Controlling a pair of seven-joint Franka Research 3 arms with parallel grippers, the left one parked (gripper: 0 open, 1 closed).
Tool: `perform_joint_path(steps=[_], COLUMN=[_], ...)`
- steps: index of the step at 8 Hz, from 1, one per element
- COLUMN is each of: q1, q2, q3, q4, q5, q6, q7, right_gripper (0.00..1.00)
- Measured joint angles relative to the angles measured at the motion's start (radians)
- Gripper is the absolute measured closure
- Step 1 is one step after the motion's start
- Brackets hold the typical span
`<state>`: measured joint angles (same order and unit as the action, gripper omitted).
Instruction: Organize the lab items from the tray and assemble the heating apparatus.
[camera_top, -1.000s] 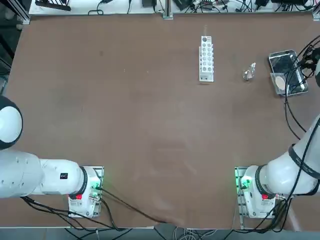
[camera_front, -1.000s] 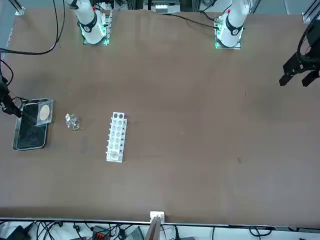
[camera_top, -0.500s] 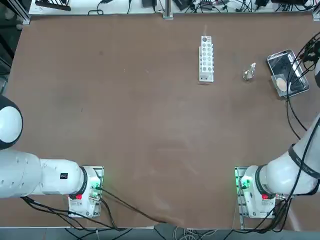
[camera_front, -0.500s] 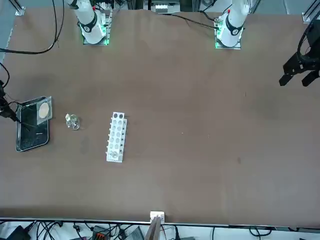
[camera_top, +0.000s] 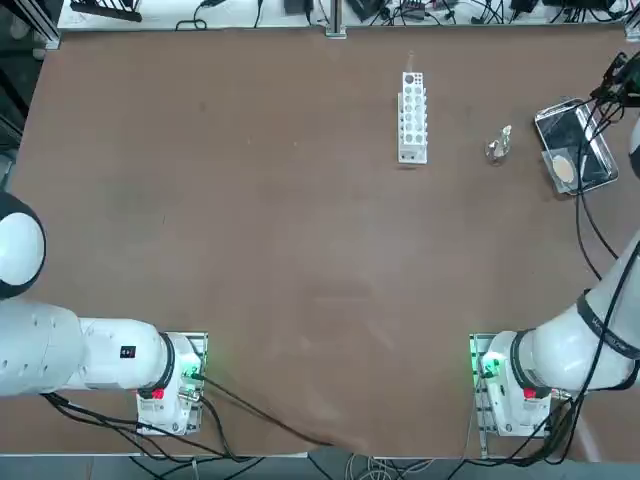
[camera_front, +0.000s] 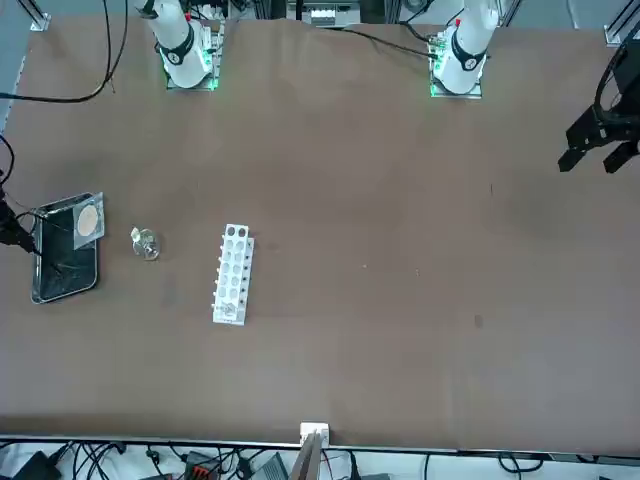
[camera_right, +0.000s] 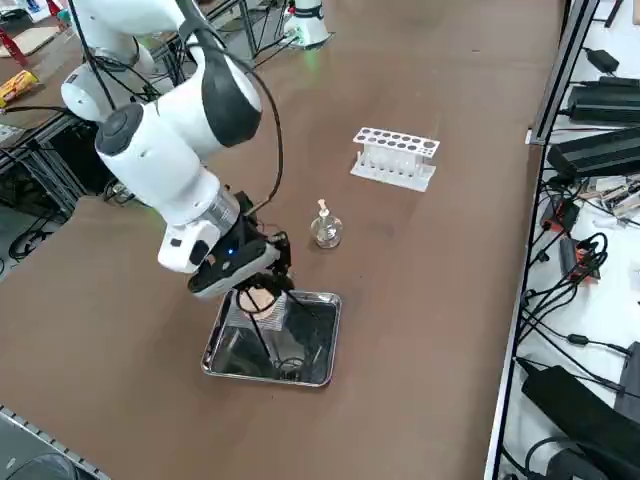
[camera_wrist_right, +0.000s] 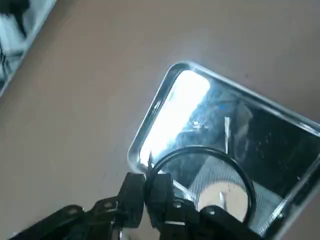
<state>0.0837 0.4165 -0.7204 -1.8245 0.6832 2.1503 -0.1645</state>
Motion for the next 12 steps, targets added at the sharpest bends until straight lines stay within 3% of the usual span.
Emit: perform_joint_path(steps=[2, 4, 6, 9, 12], q1=[0.022, 0.121, 0.256, 0.393, 0.485], q2=[-0.037, -0.072, -0.084, -0.083, -0.129], q3=[-0.001, 0.000, 0.002, 0.001, -0.001], q4=[0.109, 0.176, 0.180, 0.134, -0.022], q5=[-0.121, -0.189, -0.227, -0.233, -0.308], q6=[-0.188, -0.297, -0.320, -0.334, -0.233], q7=[0.004, 0.007, 0.043, 0.054, 0.054], right_gripper=[0.92, 0.93, 0.93, 0.93, 0.93])
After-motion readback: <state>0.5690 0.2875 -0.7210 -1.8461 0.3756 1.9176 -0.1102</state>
